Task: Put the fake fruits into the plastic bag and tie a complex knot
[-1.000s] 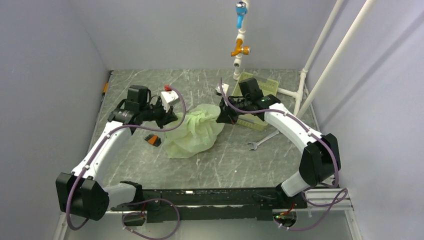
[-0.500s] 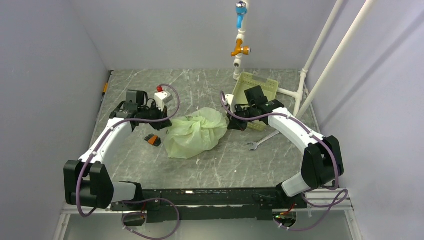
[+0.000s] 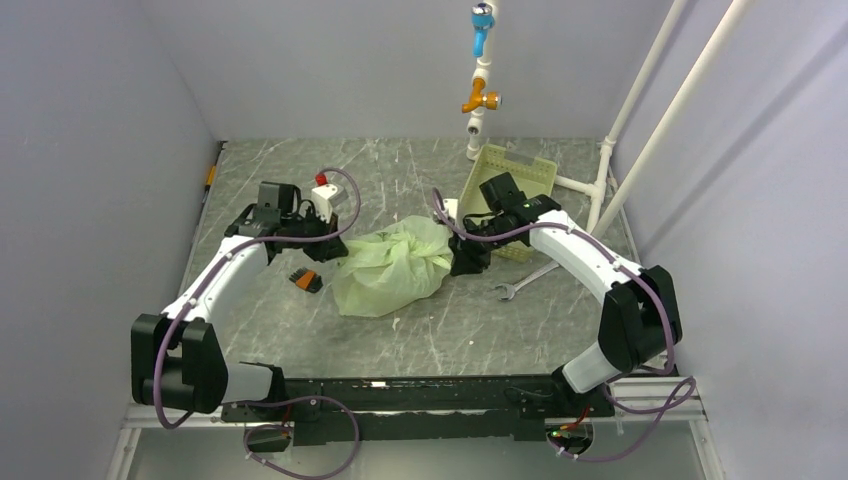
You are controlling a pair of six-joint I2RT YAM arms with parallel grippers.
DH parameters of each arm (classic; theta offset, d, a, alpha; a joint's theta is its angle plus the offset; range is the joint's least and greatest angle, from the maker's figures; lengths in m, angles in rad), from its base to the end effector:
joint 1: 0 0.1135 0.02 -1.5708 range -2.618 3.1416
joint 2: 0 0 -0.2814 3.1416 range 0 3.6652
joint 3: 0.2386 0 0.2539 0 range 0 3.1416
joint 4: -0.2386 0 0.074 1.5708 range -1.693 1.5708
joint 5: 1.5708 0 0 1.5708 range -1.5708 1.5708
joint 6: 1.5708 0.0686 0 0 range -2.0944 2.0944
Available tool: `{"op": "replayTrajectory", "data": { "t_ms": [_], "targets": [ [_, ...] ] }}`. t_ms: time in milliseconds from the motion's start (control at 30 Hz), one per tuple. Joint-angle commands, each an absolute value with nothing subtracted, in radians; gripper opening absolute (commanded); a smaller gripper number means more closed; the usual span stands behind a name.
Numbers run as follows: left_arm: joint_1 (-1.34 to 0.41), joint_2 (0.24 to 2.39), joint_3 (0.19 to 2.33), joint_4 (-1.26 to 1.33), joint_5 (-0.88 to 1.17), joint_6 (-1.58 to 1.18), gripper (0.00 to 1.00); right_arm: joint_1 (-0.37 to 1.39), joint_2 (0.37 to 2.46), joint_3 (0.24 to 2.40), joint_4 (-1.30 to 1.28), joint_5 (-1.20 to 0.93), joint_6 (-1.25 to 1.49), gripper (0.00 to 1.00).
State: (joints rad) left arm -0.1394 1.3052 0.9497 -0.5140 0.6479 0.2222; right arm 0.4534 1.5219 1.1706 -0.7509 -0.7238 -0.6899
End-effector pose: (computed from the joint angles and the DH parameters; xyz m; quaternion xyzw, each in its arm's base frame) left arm 0.2729 -0.0801 0.2571 0.2677 0.8561 -0.2852 0.3377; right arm 0.2634 0.1789 0.2541 -0.5613 0.7206 0.3164 0.2562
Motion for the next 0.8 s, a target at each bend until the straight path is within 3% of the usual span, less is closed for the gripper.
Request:
{"op": "replayTrajectory", "data": {
  "t_ms": [0, 33, 67, 233, 600, 700, 767],
  "targets": [
    [-0.159, 1.299, 0.971, -0.486, 0.697, 0.188, 0.00, 0.476, 1.531, 1.236, -0.831, -0.766, -0.727, 0.49],
    [-0.160, 1.297, 0.968, -0.485, 0.698, 0.190, 0.00, 0.477, 1.529, 1.232, -0.828, -0.748, -0.725, 0.58],
    [-0.160, 1.293, 0.965, -0.486, 0.699, 0.190, 0.00, 0.477, 1.525, 1.228, -0.820, -0.734, -0.724, 0.61],
    [-0.160, 1.287, 0.949, -0.477, 0.706, 0.191, 0.00, 0.483, 1.551, 1.231, -0.788, -0.710, -0.696, 0.53],
    [-0.160, 1.282, 0.945, -0.458, 0.696, 0.174, 0.00, 0.555, 1.604, 1.165, -0.507, -0.513, -0.556, 0.62],
    [-0.160, 1.284, 0.939, -0.449, 0.691, 0.167, 0.00, 0.576, 1.612, 1.140, -0.448, -0.447, -0.543, 0.59],
    [-0.160, 1.286, 0.937, -0.449, 0.688, 0.167, 0.00, 0.578, 1.616, 1.125, -0.418, -0.414, -0.547, 0.48]
  ]
}}
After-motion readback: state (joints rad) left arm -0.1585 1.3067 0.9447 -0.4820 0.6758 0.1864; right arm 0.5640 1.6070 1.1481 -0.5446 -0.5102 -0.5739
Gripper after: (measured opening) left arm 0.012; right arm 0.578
